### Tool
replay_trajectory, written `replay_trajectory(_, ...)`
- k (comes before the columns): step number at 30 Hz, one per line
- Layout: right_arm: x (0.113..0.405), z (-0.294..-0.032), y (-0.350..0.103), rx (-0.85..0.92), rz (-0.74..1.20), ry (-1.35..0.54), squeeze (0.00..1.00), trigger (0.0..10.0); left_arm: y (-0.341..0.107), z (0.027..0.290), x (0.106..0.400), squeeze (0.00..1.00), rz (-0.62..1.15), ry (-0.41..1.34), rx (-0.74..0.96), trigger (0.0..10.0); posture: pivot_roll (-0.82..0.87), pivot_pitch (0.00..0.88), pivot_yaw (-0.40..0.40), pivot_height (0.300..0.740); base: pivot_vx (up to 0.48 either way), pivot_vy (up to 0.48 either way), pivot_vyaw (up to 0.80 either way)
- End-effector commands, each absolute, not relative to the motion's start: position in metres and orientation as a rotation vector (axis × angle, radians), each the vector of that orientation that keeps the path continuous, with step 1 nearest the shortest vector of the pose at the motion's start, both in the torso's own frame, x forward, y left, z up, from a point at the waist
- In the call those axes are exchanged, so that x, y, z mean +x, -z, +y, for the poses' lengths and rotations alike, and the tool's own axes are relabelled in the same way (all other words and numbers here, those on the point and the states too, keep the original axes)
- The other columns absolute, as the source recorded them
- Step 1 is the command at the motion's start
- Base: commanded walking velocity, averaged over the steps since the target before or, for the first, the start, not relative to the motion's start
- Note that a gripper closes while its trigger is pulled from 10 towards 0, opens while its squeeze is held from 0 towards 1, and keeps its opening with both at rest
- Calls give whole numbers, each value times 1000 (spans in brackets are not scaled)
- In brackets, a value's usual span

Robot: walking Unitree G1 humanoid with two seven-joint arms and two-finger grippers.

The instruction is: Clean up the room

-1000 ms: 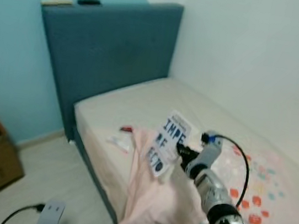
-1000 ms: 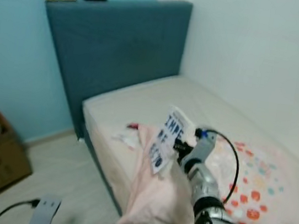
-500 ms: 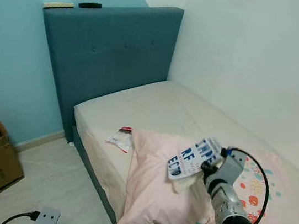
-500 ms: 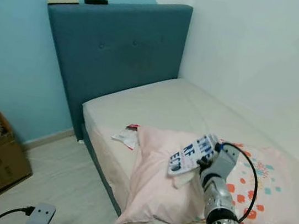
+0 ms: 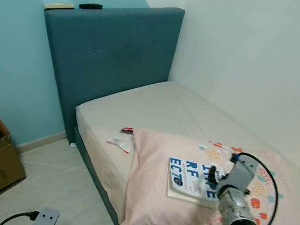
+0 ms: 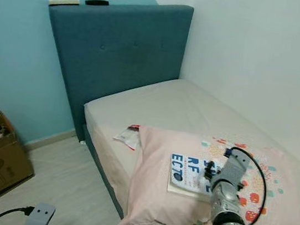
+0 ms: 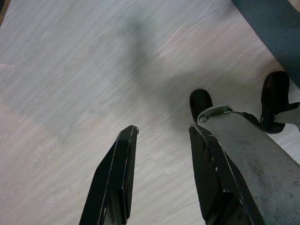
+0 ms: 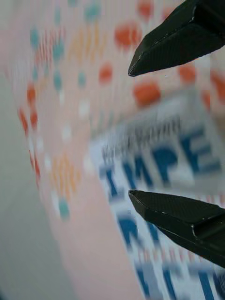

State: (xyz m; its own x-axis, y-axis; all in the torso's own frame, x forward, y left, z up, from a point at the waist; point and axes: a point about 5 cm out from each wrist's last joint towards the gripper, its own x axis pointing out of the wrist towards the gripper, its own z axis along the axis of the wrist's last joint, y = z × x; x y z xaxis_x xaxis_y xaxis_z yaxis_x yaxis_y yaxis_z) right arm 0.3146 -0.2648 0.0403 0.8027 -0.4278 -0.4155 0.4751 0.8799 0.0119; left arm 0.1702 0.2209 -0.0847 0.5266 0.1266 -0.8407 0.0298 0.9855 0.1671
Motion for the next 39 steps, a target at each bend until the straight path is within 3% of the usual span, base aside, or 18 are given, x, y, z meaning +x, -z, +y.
replay_trajectory(1, 303, -269, -28, 98, 487, 511, 0, 10000, 86, 221, 168, 0, 1028, -54, 167, 10000, -74, 0, -27, 740, 0, 0, 0)
replay_trajectory(4, 294, -272, -19, 106, 536, 523, 0, 10000, 87, 219, 167, 0, 1030, -54, 161, 10000, -76, 0, -28, 740, 0, 0, 0)
replay_trajectory(8, 261, -257, 20, 133, 710, 447, 0, 10000, 88, 215, 167, 0, 1038, -55, 140, 10000, -80, 0, -35, 740, 0, 0, -102)
replay_trajectory(16, 228, -245, 48, 110, 848, 427, 0, 10000, 88, 212, 168, 0, 1040, -56, 143, 10000, -84, 0, -43, 740, -472, 0, 0)
replay_trajectory(21, 221, -248, 52, 39, 892, 416, 0, 10000, 88, 210, 168, 0, 1040, -51, 145, 10000, -84, 0, -47, 740, -480, 0, -505)
replay_trajectory(39, 219, -252, 52, 30, 897, 461, 0, 10000, 89, 208, 167, 0, 1043, -49, 145, 10000, -84, 0, -53, 740, -468, 0, -589)
